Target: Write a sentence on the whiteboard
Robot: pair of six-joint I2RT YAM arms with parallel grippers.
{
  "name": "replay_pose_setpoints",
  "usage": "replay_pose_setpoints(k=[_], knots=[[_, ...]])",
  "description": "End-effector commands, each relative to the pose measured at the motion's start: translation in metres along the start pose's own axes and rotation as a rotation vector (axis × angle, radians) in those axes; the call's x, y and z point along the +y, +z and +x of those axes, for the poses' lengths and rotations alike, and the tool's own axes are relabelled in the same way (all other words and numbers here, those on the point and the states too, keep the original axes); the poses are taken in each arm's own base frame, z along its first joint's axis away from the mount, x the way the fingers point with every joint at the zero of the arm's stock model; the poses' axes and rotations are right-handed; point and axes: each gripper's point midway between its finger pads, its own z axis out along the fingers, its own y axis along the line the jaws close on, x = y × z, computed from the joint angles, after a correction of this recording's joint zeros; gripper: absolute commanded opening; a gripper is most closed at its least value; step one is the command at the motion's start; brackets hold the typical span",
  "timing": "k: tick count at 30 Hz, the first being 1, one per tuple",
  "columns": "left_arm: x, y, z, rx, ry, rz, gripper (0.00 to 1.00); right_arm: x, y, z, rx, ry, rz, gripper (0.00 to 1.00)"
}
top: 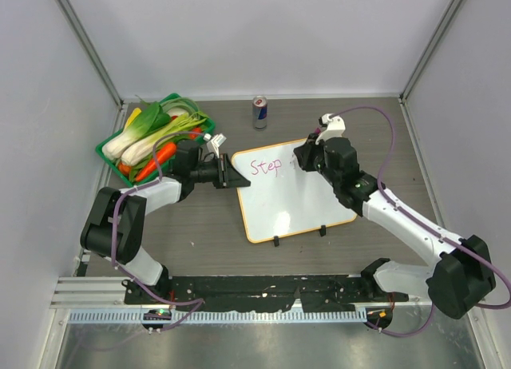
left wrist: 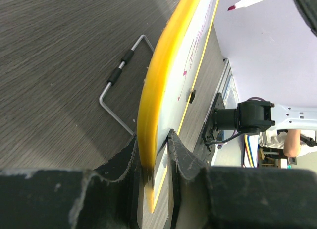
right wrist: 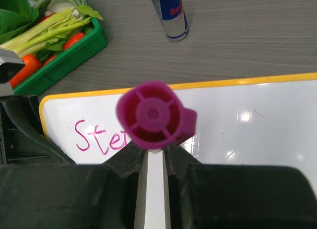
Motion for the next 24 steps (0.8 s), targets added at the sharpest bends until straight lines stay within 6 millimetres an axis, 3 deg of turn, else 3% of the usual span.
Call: replay_pose_setpoints(k=[1,14,24], knots=[[0.029,0.007,0.029,0.062,0.013,-0.117,0.00,0.013,0.003,-0.044,-0.124,0.019,-0.014,0.01],[0.029,0.006,0.030,0.063,0.013,-0.120,0.00,-0.002,0.014,-0.016,-0.048,-0.009,0.043,0.01],[0.029,0.006,0.030,0.062,0.014,-0.119,0.00,-0.015,0.012,-0.021,-0.067,-0.033,0.120,0.01]])
